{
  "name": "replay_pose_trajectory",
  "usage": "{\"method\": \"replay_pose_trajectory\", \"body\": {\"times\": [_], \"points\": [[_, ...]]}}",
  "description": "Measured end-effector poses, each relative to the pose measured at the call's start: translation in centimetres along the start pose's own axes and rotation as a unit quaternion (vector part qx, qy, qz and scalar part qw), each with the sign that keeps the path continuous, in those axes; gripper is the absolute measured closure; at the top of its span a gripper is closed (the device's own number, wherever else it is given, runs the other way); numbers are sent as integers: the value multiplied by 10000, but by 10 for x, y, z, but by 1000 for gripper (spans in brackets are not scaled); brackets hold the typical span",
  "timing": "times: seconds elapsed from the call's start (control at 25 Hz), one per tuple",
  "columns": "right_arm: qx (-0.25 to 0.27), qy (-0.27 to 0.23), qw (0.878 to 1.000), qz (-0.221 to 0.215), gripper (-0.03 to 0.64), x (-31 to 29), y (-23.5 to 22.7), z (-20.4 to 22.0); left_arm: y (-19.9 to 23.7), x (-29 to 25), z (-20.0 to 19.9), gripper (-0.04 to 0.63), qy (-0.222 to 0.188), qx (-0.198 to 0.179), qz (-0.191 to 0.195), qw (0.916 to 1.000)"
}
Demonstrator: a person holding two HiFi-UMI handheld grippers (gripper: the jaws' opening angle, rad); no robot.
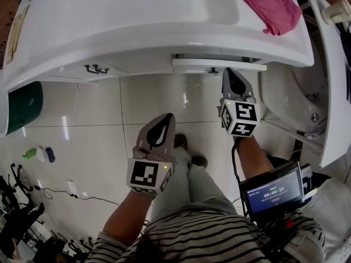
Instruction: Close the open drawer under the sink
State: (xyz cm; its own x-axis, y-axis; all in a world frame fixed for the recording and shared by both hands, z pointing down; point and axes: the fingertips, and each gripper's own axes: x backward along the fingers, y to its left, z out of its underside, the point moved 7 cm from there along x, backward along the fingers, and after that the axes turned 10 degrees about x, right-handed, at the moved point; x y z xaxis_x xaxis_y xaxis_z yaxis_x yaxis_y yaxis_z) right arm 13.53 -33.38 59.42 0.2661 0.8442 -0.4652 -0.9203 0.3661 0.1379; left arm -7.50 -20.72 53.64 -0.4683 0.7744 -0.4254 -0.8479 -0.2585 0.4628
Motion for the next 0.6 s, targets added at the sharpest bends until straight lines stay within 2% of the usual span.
{"method": "replay_pose_trajectory", "body": {"times": [0.6], "points": [[-69, -24, 9999, 84, 615, -20, -8, -10, 2, 0, -1, 580, 12, -70, 53, 10000]]}}
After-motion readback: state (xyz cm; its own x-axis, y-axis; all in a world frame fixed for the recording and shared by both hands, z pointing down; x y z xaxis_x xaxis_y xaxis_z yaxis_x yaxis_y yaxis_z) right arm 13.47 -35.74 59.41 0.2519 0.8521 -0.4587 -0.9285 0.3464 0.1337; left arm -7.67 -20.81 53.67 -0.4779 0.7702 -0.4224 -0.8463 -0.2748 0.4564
